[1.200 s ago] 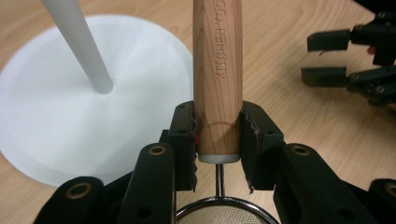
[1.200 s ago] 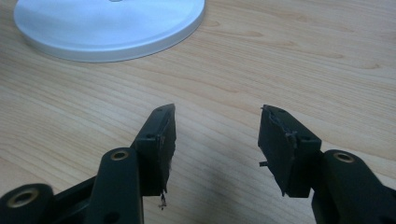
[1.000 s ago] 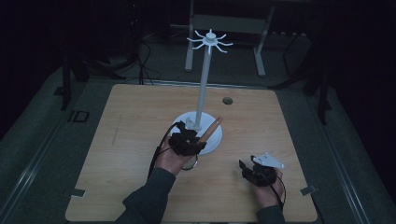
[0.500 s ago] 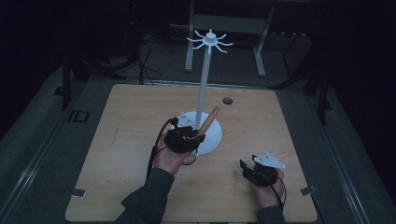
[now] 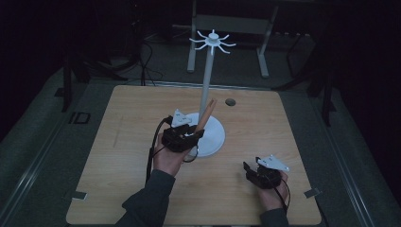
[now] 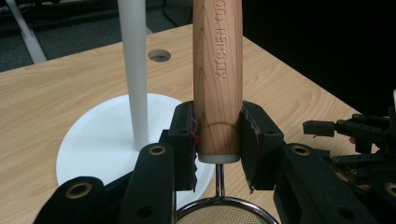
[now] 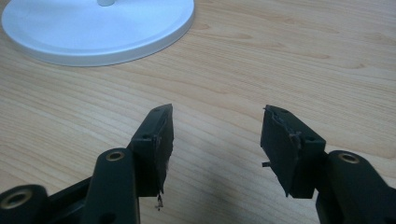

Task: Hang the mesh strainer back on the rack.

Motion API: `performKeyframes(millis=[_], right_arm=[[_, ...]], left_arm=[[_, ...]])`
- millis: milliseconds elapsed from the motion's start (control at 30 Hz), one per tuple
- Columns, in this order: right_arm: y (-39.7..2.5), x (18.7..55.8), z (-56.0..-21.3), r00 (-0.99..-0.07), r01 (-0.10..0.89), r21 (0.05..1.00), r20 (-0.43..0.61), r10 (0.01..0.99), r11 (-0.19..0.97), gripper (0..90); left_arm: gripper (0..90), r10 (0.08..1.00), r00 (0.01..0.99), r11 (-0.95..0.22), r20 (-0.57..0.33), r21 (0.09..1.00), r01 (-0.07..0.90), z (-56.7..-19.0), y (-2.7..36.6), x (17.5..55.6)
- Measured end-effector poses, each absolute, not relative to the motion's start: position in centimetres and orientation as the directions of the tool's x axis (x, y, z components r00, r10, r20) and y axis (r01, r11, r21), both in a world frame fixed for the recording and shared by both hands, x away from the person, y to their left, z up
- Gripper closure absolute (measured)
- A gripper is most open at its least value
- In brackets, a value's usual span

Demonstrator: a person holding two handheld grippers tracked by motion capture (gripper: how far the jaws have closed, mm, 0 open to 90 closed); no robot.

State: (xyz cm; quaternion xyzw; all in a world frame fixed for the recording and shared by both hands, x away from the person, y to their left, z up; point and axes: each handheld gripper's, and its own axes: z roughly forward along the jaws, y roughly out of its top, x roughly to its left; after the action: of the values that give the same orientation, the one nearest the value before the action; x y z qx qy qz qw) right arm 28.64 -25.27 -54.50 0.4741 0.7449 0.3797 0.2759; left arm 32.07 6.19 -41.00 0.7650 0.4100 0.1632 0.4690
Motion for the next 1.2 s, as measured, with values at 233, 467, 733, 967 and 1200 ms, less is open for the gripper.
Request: performKeyframes(millis=[233, 467, 733, 967, 1200], right_arm=[[-25.2, 28.6, -54.5, -0.397, 0.498, 0.827, -0.052, 0.916, 0.263, 43.5], [-25.3, 28.6, -54.5, -0.394, 0.496, 0.828, -0.053, 0.918, 0.261, 42.9], [-25.3, 28.6, -54.6, -0.388, 0.499, 0.828, -0.052, 0.92, 0.258, 42.8], [-25.4, 28.6, -54.6, -0.383, 0.499, 0.828, -0.054, 0.922, 0.256, 42.6], [-25.4, 28.6, -54.6, -0.382, 0.501, 0.827, -0.055, 0.923, 0.257, 42.5]], left_arm=[[68.8, 0.781, 0.609, -0.2, -0.138, 0.869, 0.453, -40.7, 6.4, 31.9], [68.9, 0.785, 0.603, -0.171, -0.143, 0.885, 0.433, -40.1, 6.4, 31.7], [68.8, 0.79, 0.593, -0.137, -0.157, 0.897, 0.419, -39.5, 6.8, 31.5], [68.8, 0.795, 0.582, -0.105, -0.172, 0.905, 0.412, -39.1, 7.0, 31.6], [68.8, 0.794, 0.577, -0.065, -0.194, 0.916, 0.397, -38.4, 7.2, 31.6]])
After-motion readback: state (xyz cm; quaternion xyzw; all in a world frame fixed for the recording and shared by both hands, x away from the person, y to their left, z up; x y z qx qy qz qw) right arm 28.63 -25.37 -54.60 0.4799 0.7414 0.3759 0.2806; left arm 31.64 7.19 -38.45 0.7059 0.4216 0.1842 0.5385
